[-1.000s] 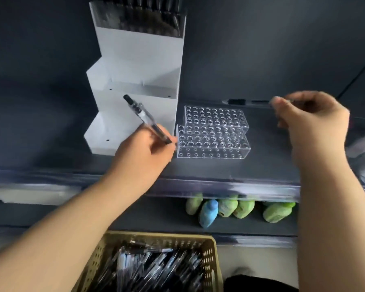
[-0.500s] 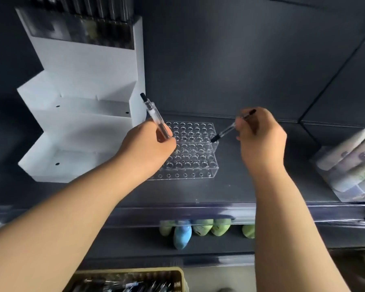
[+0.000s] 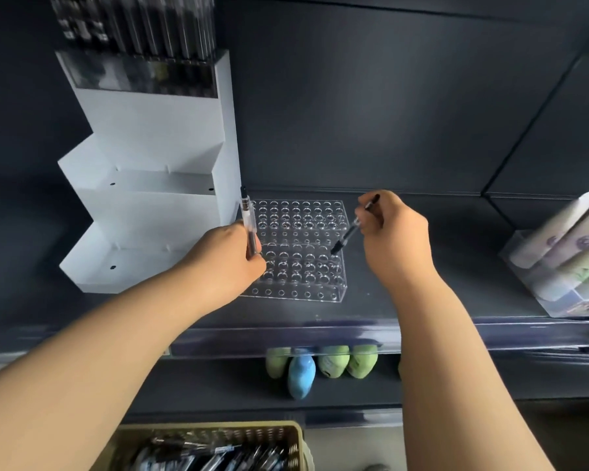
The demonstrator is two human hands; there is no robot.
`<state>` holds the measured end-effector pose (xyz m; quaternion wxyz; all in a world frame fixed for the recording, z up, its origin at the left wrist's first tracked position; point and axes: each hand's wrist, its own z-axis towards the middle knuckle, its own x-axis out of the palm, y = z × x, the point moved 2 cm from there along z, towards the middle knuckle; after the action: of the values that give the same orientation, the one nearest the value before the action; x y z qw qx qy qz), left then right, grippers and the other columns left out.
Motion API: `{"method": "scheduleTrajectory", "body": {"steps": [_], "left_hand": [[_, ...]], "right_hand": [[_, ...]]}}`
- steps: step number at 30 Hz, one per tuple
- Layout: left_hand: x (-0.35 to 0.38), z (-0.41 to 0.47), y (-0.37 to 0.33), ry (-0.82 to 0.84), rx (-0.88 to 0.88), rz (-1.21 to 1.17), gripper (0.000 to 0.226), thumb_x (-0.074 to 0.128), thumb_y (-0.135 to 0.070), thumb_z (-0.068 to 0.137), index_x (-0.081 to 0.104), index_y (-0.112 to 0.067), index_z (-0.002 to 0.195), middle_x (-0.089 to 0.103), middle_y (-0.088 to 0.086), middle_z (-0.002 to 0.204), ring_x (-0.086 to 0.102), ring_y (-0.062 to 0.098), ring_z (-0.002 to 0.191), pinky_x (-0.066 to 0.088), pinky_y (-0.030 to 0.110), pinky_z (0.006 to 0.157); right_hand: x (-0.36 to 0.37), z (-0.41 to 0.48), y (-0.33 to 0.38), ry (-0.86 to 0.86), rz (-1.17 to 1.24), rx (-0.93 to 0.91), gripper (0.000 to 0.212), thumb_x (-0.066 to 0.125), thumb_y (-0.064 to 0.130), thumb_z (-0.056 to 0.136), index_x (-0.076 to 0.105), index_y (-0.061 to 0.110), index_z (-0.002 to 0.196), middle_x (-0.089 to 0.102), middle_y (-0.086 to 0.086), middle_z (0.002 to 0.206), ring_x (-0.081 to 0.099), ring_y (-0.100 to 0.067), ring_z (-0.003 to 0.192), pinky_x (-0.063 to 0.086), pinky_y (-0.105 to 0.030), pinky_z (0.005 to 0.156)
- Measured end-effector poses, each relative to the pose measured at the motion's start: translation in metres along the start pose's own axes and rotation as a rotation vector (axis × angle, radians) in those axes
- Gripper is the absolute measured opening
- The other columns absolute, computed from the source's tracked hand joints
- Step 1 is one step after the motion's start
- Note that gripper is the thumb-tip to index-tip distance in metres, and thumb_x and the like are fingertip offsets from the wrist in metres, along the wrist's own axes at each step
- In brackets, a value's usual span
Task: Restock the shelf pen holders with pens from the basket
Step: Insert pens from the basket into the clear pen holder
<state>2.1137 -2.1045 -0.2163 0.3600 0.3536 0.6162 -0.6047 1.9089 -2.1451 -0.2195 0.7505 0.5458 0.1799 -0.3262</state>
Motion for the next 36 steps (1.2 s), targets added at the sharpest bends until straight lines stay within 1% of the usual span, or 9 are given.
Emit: {"method": "scheduleTrajectory", "body": {"steps": [6,10,13,17,23,26,29,32,36], "left_hand": [[0.009,-0.013,0.012,0.141,-0.036,0.031,0.009,0.055,-0.019,0.086,0.059,-0.012,0.081,0.058,0.000,0.081,0.053,0.016,0.073,0.042,0.025,0.062],[-0.001,-0.013,0.014,-0.013,-0.031,-0.066,0.005,0.056,-0.018,0.086,0.059,-0.015,0.085,0.060,-0.003,0.078,0.055,0.011,0.069,0.039,0.020,0.057],[-0.013,-0.004,0.018,-0.105,-0.025,0.022,0.007,0.055,-0.017,0.088,0.059,-0.015,0.093,0.060,-0.003,0.081,0.053,0.014,0.070,0.036,0.024,0.059],[-0.016,0.003,0.027,-0.058,-0.057,0.096,0.005,0.057,-0.018,0.088,0.060,-0.015,0.091,0.061,-0.001,0.083,0.054,0.018,0.076,0.036,0.024,0.064],[-0.021,0.006,0.027,0.019,-0.032,0.099,0.016,0.060,-0.017,0.083,0.054,-0.022,0.070,0.053,-0.008,0.069,0.046,0.003,0.063,0.032,0.015,0.053],[-0.022,0.003,0.025,0.029,-0.035,0.104,0.022,0.061,-0.015,0.083,0.052,-0.023,0.064,0.054,-0.006,0.069,0.048,0.009,0.063,0.033,0.018,0.053],[-0.023,0.002,0.023,0.043,-0.050,0.121,0.017,0.060,-0.013,0.081,0.057,-0.015,0.065,0.059,0.006,0.073,0.049,0.017,0.065,0.037,0.022,0.056],[-0.021,0.001,0.025,0.048,-0.073,0.152,0.015,0.060,-0.013,0.081,0.059,-0.007,0.068,0.066,0.015,0.088,0.054,0.025,0.070,0.044,0.029,0.064],[-0.015,-0.005,0.030,0.099,-0.100,0.152,0.014,0.062,-0.019,0.082,0.062,-0.007,0.074,0.060,0.009,0.074,0.047,0.017,0.062,0.040,0.027,0.058]], "right_hand": [[-0.002,-0.013,0.006,0.084,-0.001,-0.028,0.017,0.047,0.005,0.095,0.060,0.013,0.105,0.054,0.010,0.075,0.048,0.009,0.058,0.034,0.002,0.052],[-0.004,-0.017,0.004,0.086,0.027,-0.043,0.020,0.047,0.004,0.095,0.060,0.012,0.107,0.059,0.006,0.083,0.052,0.002,0.065,0.034,0.003,0.055],[-0.005,-0.018,-0.001,0.087,0.037,-0.028,0.019,0.049,0.005,0.094,0.061,0.014,0.107,0.061,0.006,0.086,0.054,-0.006,0.073,0.034,0.004,0.058],[-0.005,-0.018,-0.003,0.097,0.036,-0.029,0.019,0.050,0.007,0.094,0.062,0.017,0.106,0.059,0.007,0.084,0.051,0.005,0.070,0.033,0.004,0.057],[-0.005,-0.018,-0.002,0.105,0.036,-0.038,0.021,0.050,0.008,0.094,0.062,0.017,0.109,0.060,0.004,0.085,0.051,-0.002,0.069,0.034,0.003,0.057],[-0.005,-0.019,-0.002,0.113,0.031,-0.040,0.021,0.050,0.007,0.094,0.062,0.017,0.108,0.060,0.004,0.084,0.051,-0.002,0.069,0.034,0.001,0.056],[-0.004,-0.022,-0.001,0.134,0.025,-0.032,0.022,0.049,0.006,0.094,0.061,0.018,0.109,0.062,0.001,0.087,0.054,-0.013,0.074,0.036,-0.009,0.054],[-0.003,-0.023,-0.001,0.145,0.020,-0.034,0.023,0.050,0.006,0.094,0.062,0.016,0.111,0.062,0.000,0.088,0.056,-0.016,0.079,0.037,-0.017,0.063],[-0.004,-0.024,-0.001,0.133,0.028,-0.039,0.023,0.052,0.005,0.093,0.063,0.015,0.110,0.060,0.004,0.087,0.055,-0.013,0.081,0.033,-0.012,0.065]]}}
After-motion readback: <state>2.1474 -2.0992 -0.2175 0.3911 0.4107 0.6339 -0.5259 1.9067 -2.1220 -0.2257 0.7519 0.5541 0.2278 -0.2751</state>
